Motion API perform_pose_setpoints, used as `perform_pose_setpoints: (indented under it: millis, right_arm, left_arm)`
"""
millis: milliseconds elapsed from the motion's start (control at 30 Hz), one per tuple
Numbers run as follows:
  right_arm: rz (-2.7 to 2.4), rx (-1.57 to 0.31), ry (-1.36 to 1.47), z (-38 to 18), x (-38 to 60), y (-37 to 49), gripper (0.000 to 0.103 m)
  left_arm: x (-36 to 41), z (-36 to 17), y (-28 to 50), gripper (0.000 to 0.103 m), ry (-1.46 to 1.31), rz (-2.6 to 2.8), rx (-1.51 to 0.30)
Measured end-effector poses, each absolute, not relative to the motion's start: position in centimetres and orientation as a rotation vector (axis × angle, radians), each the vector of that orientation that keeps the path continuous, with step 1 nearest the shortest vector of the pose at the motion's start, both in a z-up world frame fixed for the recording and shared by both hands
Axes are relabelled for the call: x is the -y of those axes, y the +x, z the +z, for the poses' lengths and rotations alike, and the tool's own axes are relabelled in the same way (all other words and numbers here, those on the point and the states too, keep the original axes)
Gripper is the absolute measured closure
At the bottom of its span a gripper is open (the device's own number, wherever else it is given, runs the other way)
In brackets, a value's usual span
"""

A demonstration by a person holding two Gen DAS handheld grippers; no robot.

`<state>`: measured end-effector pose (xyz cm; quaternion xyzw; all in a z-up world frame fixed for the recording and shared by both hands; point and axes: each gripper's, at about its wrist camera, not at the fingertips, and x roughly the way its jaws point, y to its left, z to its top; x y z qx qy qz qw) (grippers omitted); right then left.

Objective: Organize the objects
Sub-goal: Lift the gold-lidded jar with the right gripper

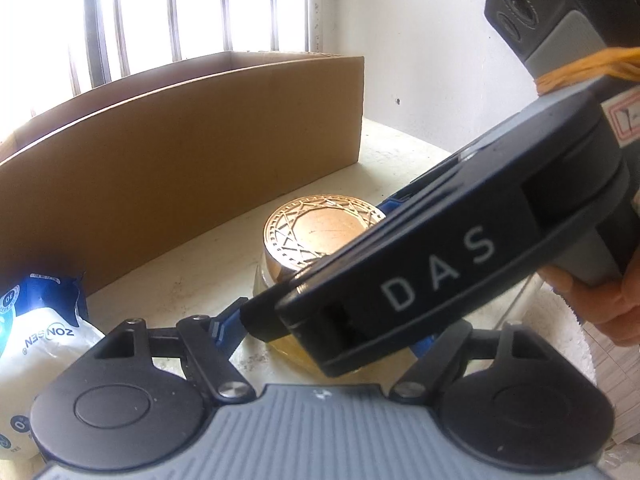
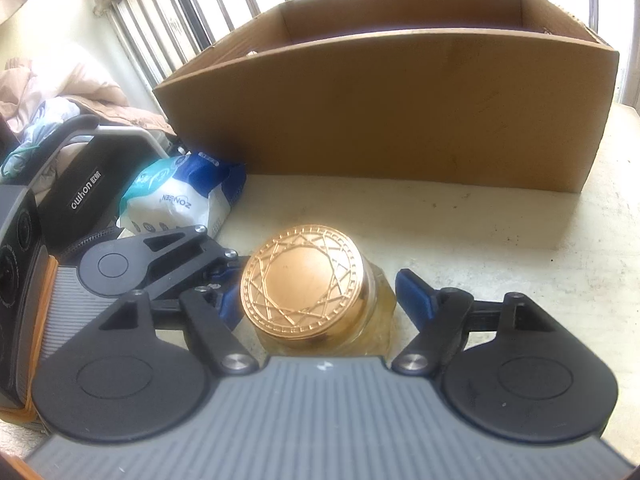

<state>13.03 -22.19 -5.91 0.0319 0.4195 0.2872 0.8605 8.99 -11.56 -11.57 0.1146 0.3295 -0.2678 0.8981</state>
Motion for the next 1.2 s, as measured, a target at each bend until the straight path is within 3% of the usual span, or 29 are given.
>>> perform_pose_setpoints:
  millis: [1200]
  right_arm:
    - [0.622,-0.963,0.198,-6.2,23.8,14.9,0.027]
  left_arm:
    - [13.1,-12.3,11.8,0.026,0.208,-0.544,-0.67]
